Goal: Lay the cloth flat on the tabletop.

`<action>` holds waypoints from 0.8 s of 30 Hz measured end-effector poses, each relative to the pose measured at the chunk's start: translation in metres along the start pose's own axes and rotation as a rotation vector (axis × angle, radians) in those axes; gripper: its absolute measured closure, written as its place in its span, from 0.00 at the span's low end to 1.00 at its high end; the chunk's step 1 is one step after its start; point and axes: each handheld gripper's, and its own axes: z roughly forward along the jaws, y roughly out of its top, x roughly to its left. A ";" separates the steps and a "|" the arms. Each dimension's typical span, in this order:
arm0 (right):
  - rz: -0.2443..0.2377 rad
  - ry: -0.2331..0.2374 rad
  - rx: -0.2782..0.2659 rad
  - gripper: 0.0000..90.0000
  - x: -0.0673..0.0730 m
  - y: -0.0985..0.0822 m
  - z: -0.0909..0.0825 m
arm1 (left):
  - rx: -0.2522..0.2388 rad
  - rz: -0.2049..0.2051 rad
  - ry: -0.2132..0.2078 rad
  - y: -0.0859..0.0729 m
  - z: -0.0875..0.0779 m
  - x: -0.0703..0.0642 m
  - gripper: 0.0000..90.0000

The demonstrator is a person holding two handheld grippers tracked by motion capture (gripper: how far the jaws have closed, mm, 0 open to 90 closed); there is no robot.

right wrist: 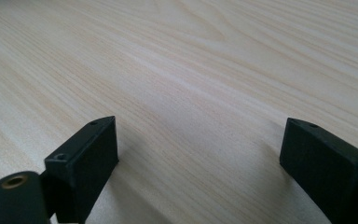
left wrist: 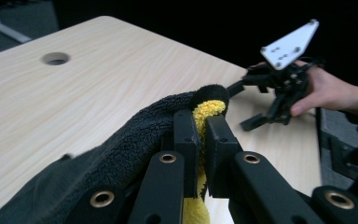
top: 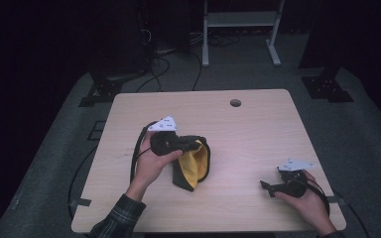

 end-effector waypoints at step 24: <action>-0.007 0.002 -0.004 0.11 -0.001 -0.001 0.000 | 0.069 -0.004 0.020 -0.006 0.061 -0.006 0.68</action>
